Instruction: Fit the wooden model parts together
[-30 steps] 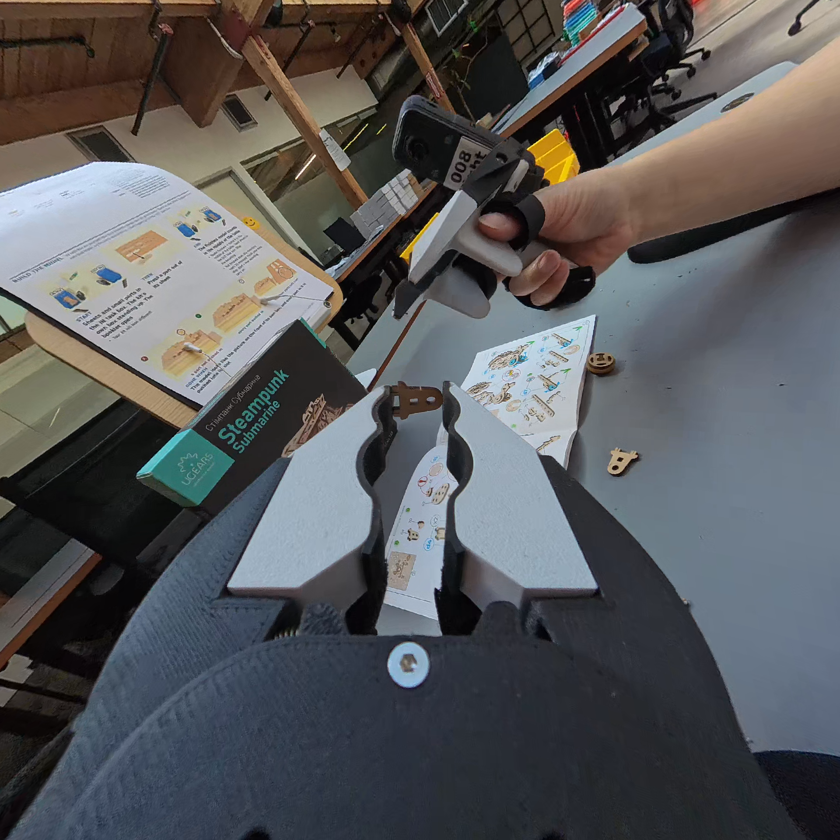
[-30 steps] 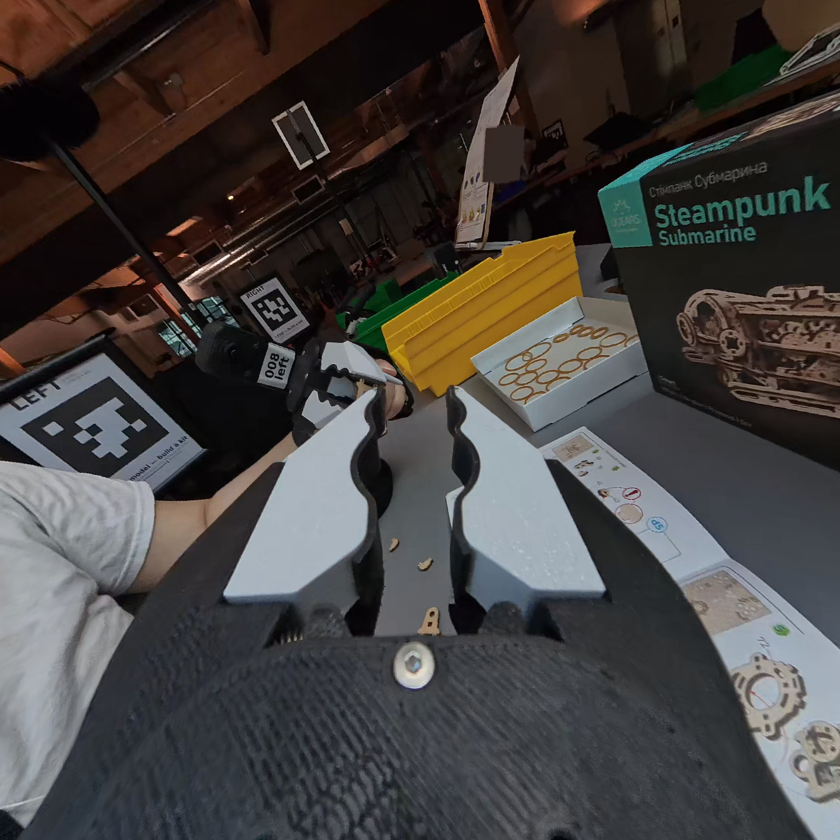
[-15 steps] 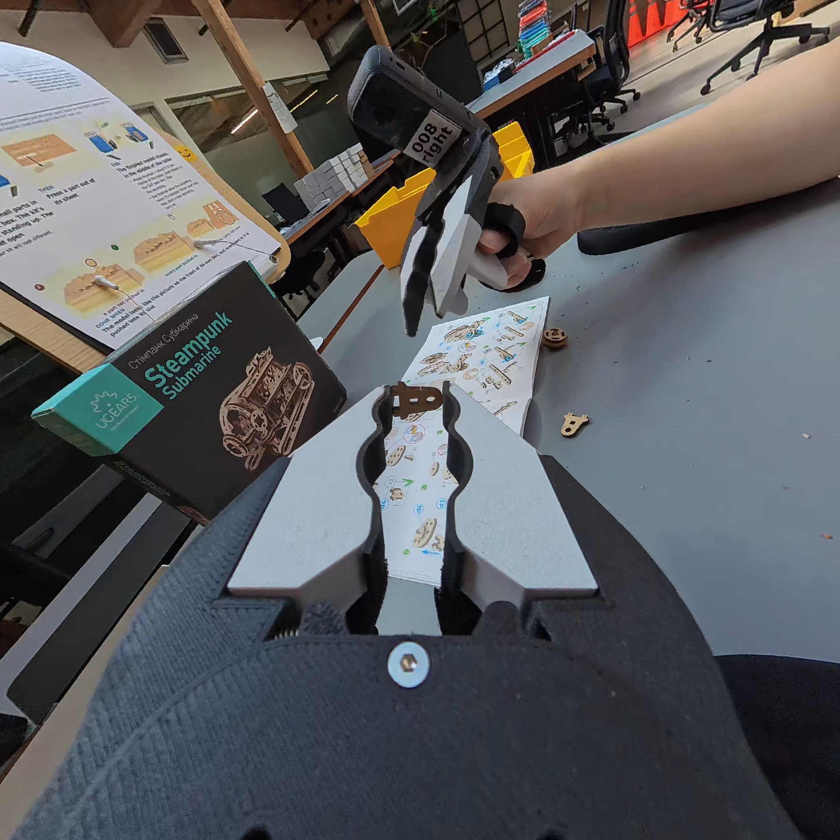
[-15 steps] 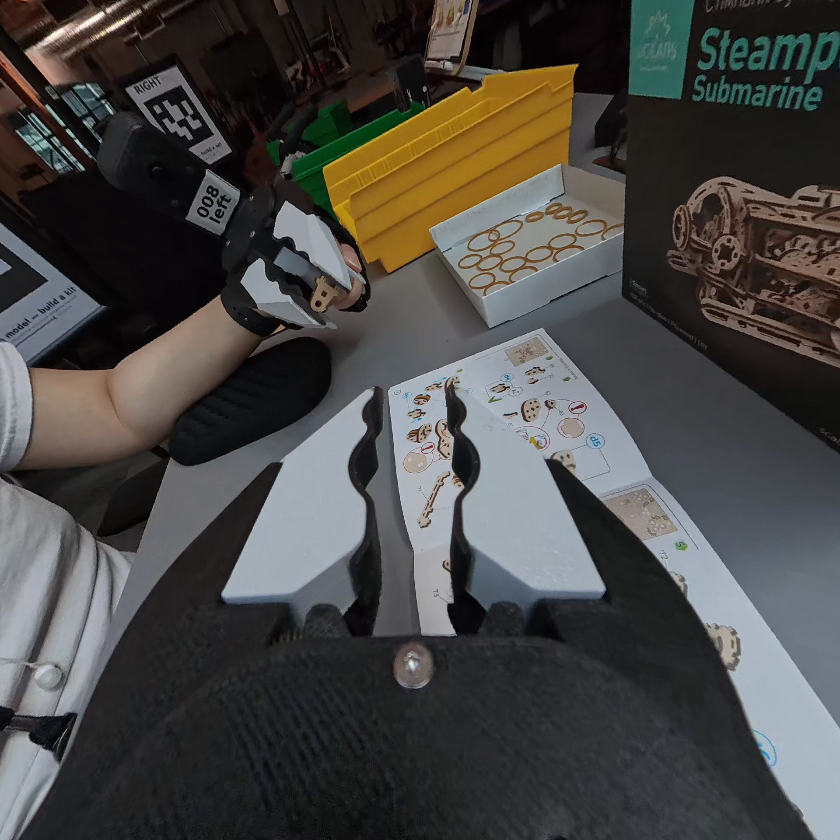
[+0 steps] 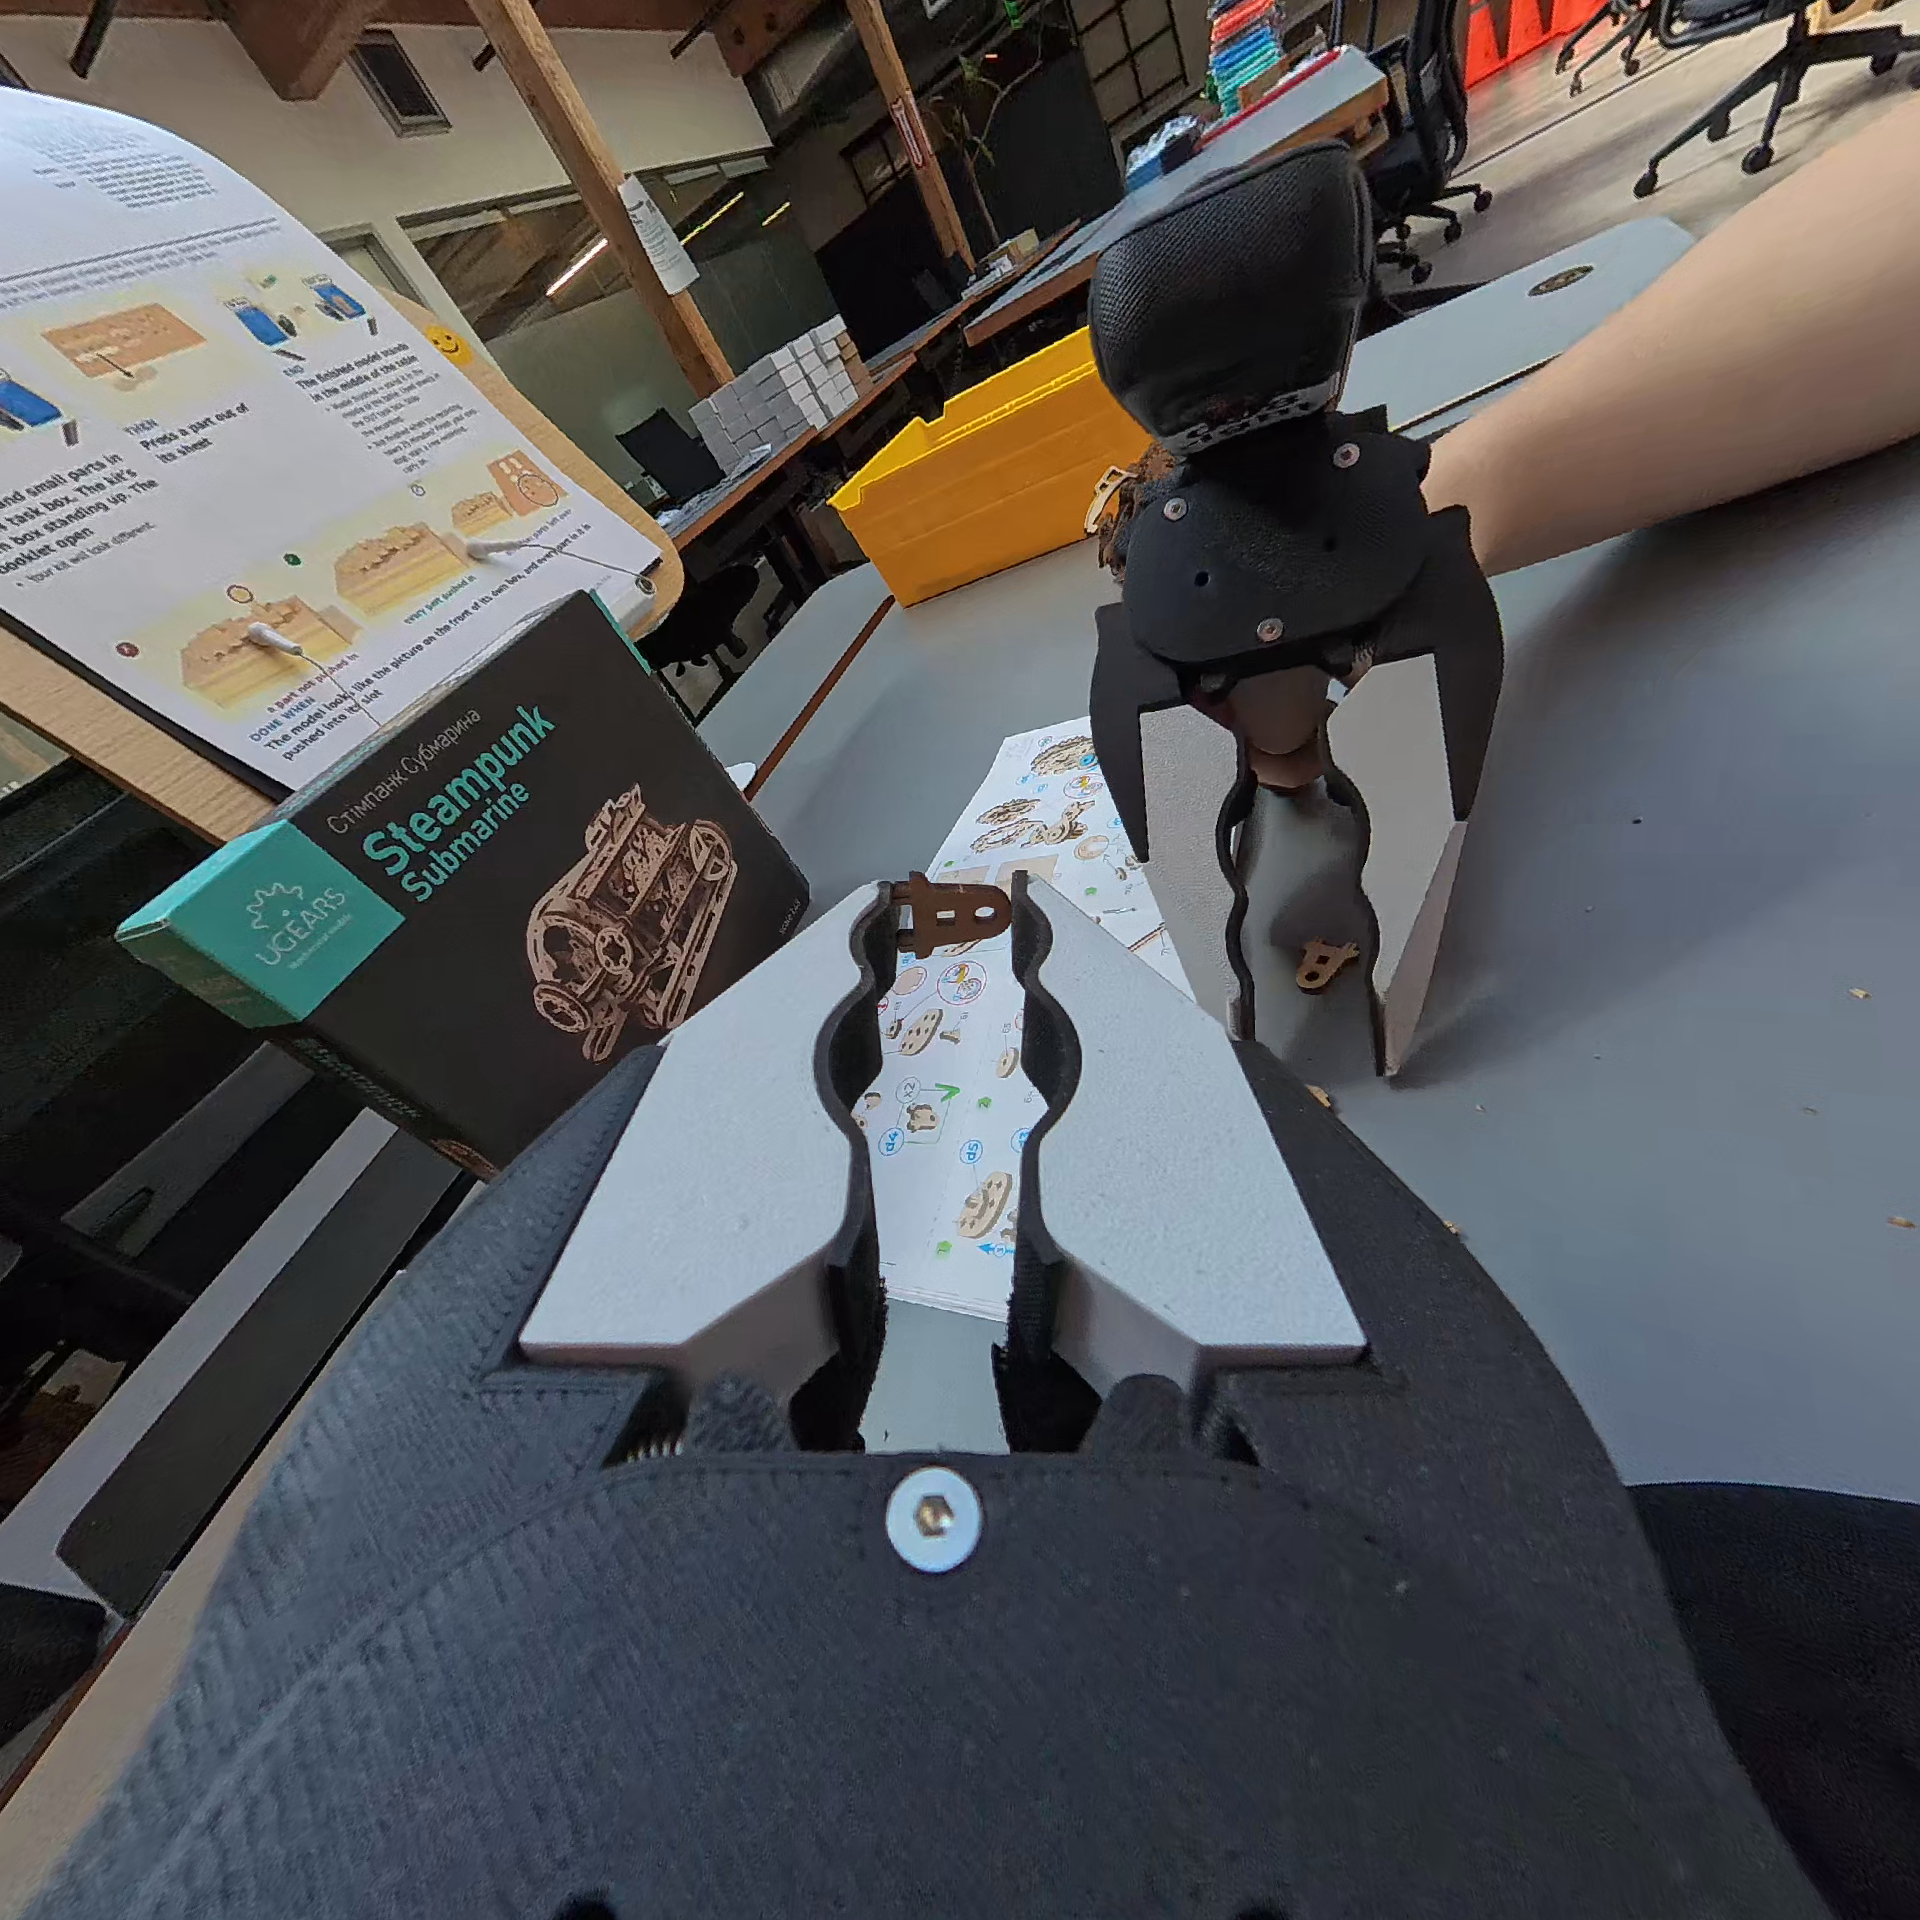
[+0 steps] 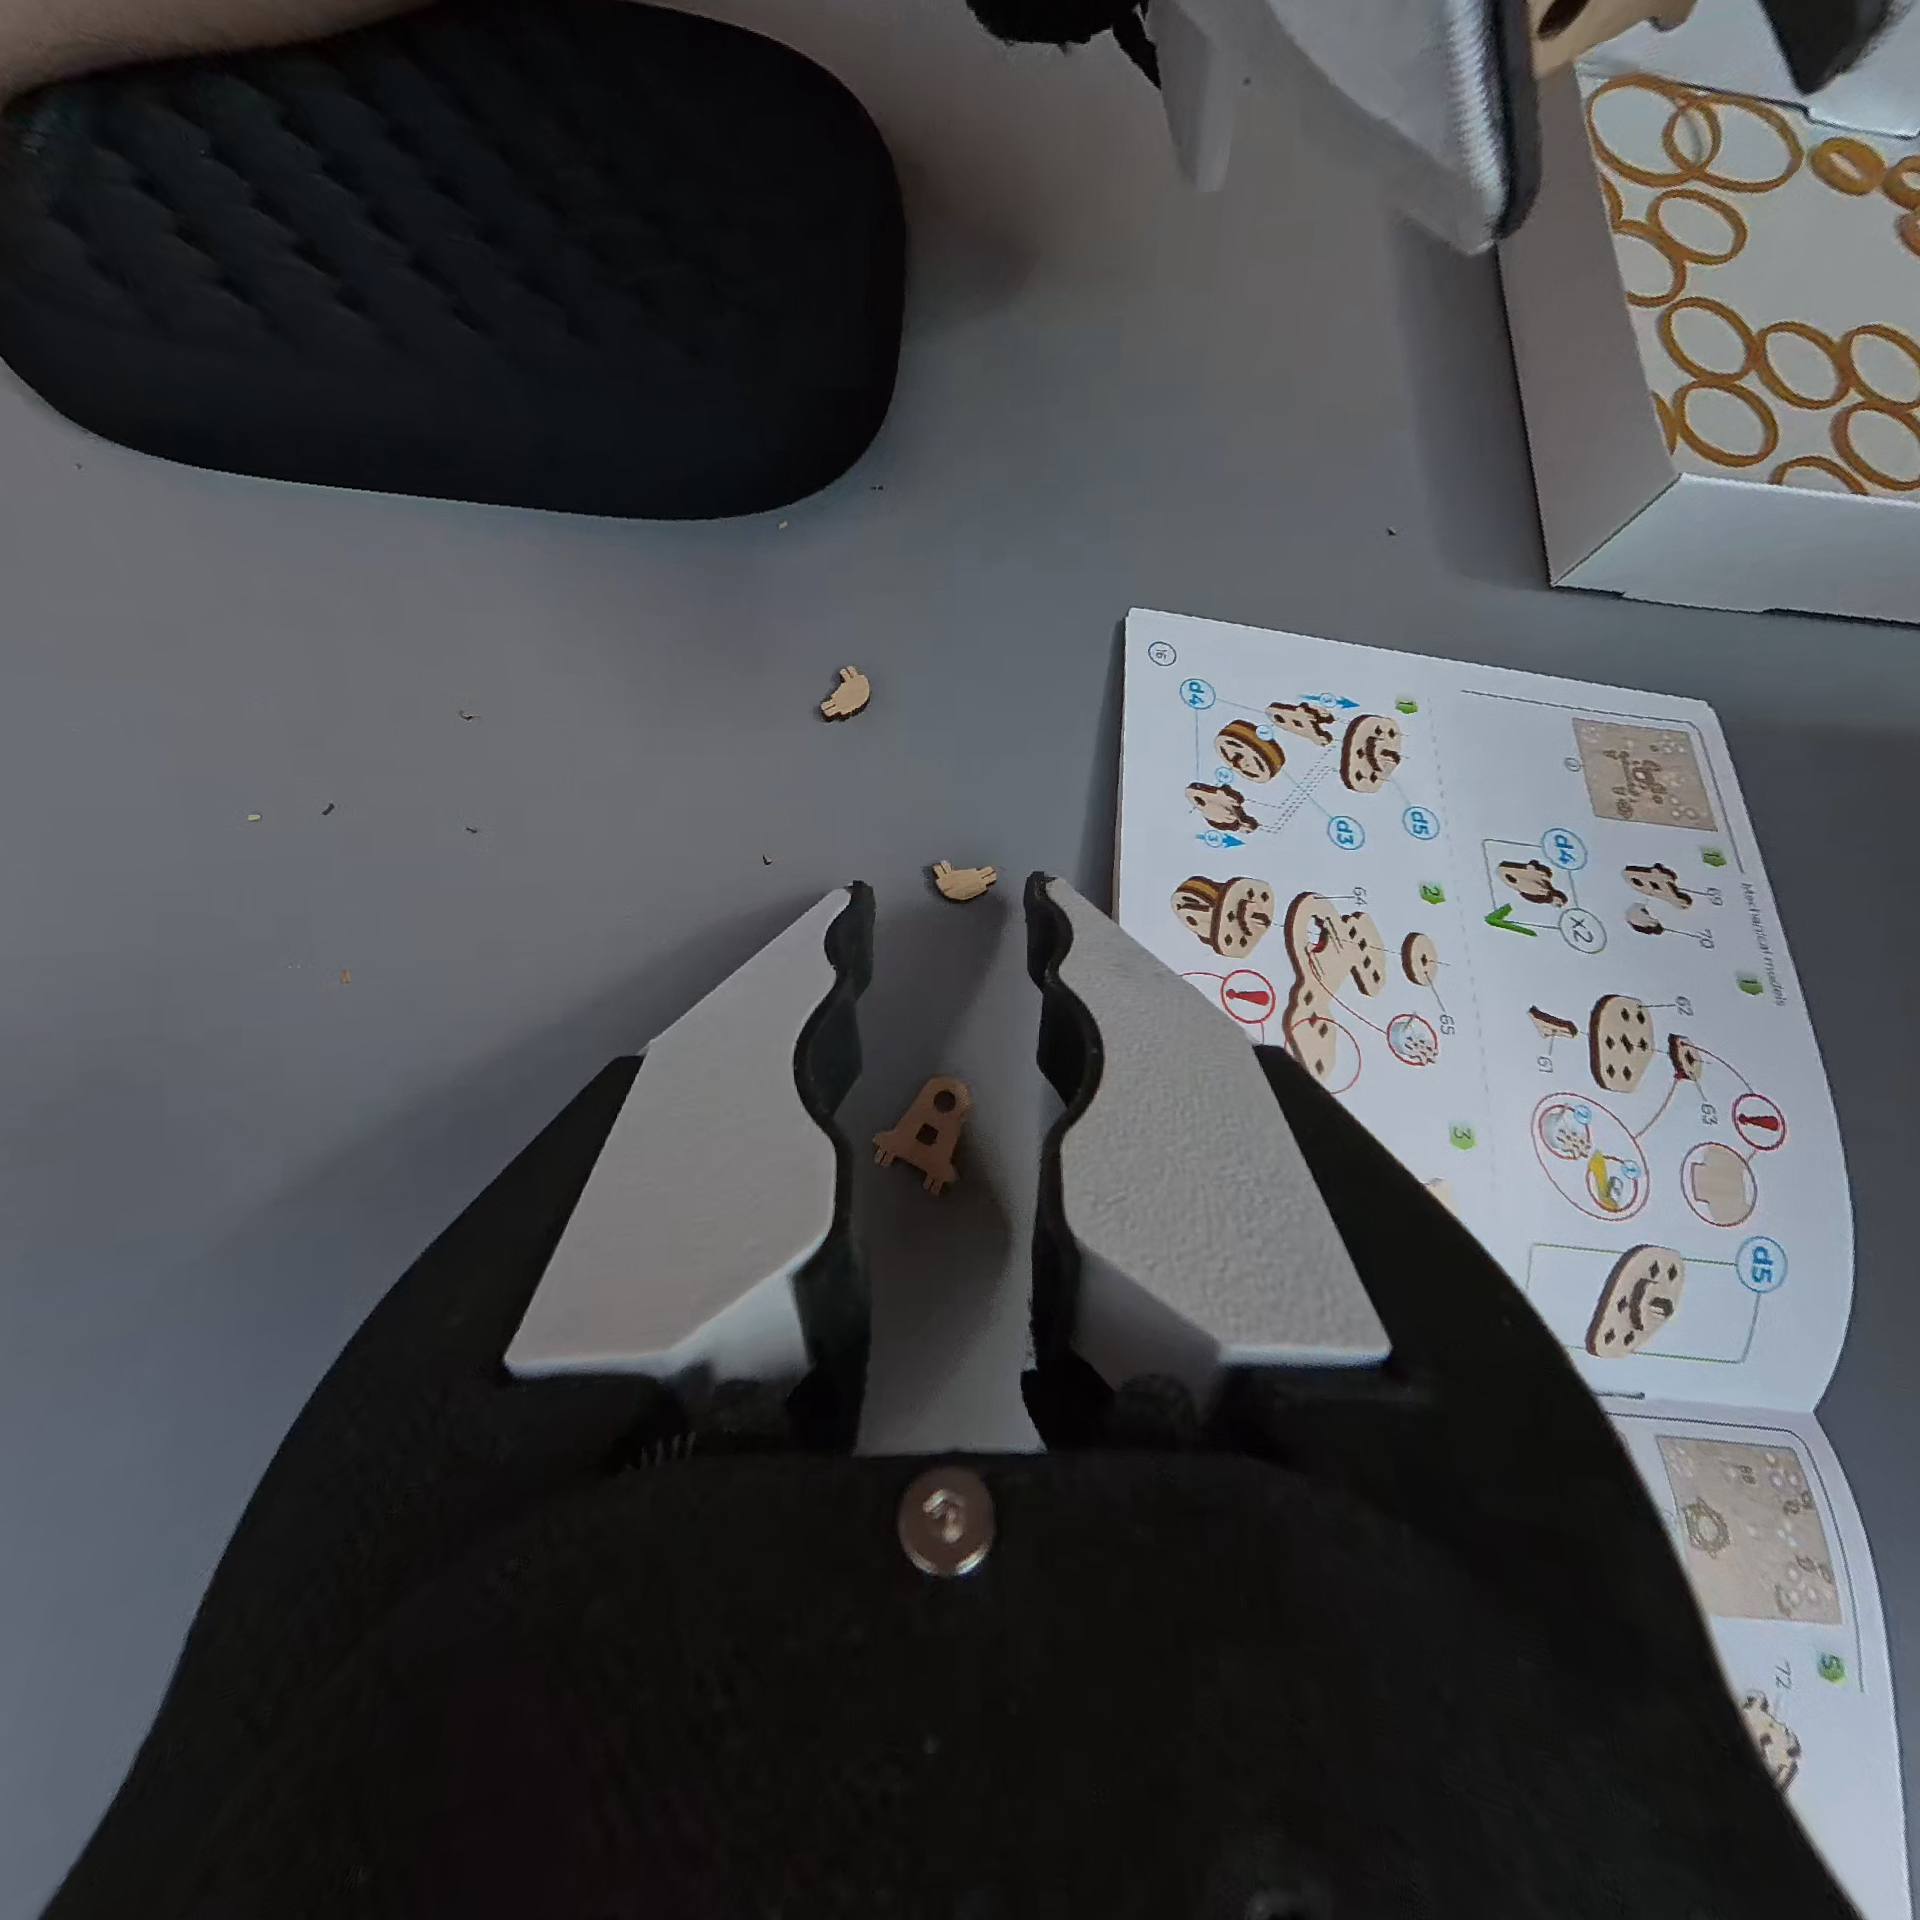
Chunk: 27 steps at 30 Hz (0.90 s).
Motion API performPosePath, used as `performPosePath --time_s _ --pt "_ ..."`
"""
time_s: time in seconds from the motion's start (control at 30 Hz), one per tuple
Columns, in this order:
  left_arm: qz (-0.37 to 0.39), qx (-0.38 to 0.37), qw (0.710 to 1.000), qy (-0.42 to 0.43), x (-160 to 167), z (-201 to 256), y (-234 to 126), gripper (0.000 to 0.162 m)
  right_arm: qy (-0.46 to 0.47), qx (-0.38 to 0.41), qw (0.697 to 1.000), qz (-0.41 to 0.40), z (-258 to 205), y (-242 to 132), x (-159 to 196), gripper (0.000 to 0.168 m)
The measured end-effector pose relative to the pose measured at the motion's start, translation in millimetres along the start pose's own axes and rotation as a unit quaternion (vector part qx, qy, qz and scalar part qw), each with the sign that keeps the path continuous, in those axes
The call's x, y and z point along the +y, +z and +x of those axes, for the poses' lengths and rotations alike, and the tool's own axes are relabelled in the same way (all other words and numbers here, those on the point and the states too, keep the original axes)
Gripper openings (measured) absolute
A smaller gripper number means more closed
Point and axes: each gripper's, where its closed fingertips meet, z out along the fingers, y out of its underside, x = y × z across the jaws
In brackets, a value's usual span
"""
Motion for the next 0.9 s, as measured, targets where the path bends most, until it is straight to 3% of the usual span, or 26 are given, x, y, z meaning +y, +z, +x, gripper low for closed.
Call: performPosePath --time_s 0.03,0.4,0.57,0.9 --pt "0.000 0.003 1.000 -0.001 -0.5 0.9 0.4 0.020 0.002 -0.004 1.000 -0.006 1.0 0.8 1.2 0.029" --pt "-0.005 0.030 0.999 -0.012 -0.5 9.8 2.4 0.020 0.005 -0.051 0.998 -0.020 3.1 6.5 1.4 0.027" --pt "-0.007 0.031 0.999 -0.015 -0.4 9.9 1.6 0.020 0.012 -0.077 0.997 -0.022 -3.4 8.2 0.3 0.013" --pt "-0.005 0.052 0.998 -0.020 -0.3 18.3 5.2 0.020 0.005 -0.041 0.999 -0.002 -3.0 -12.8 -1.1 0.012"
